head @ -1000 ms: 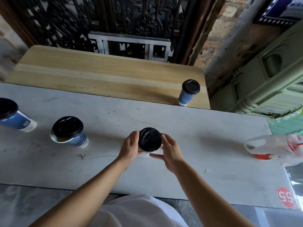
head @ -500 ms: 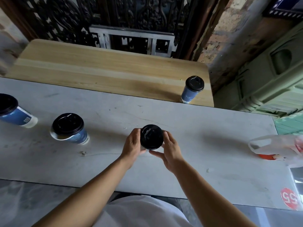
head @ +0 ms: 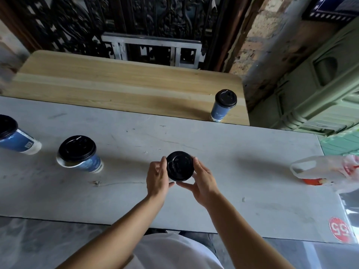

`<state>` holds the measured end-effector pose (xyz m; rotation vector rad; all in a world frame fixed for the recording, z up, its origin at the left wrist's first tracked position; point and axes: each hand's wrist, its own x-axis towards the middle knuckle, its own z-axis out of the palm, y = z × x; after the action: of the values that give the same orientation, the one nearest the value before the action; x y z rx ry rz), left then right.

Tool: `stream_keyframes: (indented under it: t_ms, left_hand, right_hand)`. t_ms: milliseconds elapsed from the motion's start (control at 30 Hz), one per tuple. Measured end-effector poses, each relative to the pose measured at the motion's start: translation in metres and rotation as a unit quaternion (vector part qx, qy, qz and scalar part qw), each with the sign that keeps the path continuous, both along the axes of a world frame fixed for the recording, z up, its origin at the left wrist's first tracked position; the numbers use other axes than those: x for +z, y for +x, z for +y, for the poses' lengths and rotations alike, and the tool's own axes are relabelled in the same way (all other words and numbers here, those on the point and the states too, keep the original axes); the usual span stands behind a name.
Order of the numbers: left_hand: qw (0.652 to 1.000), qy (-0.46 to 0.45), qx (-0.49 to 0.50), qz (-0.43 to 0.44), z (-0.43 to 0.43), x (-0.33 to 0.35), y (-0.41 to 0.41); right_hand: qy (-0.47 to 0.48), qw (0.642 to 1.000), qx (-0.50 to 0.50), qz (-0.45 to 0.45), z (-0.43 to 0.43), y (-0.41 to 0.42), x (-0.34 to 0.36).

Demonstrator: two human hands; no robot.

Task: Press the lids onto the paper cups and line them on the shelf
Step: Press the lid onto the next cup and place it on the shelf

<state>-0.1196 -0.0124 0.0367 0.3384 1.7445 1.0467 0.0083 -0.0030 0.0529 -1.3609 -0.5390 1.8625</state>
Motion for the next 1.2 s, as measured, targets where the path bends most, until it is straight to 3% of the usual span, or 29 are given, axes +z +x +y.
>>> stream_keyframes:
  t_ms: [100,200,333,533,767,967,1200]
  left_hand:
    - [0.996,0.026,-0.079,0.024,0.003,-0.002,-0.013]
    - [0.958,0.170,-0.175,0.153,0.002,-0.009,-0.025]
    - [0.947,0.198,-0.233,0.093,0.001,-0.012,-0.028]
    - [0.941,0.227,-0.211,0.138,-0.001,-0.017,-0.023]
    - [0.931,0.221,-0.208,0.201,-0.001,-0.019,-0.017]
    - [0.944,0.198,-0.162,0.211,-0.008,-0.017,-0.012]
    - [0.981,0.145,-0.087,0.098,-0.020,-0.006,0.005]
  right_hand:
    - [-0.015,0.999,0.027,0.012,0.008,0.005,0.002]
    - [-0.052,0.998,0.035,0.024,0.012,0.005,0.003]
    - [-0.043,0.999,0.019,0.026,0.011,0.002,0.000]
    - [0.016,0.997,-0.029,-0.068,0.004,-0.013,-0.007]
    - [0.066,0.991,-0.018,-0.117,0.008,-0.013,-0.015]
    - [0.016,0.996,-0.057,-0.063,0.000,-0.012,-0.013]
    - [-0.023,0.994,-0.093,0.049,-0.018,-0.011,-0.013]
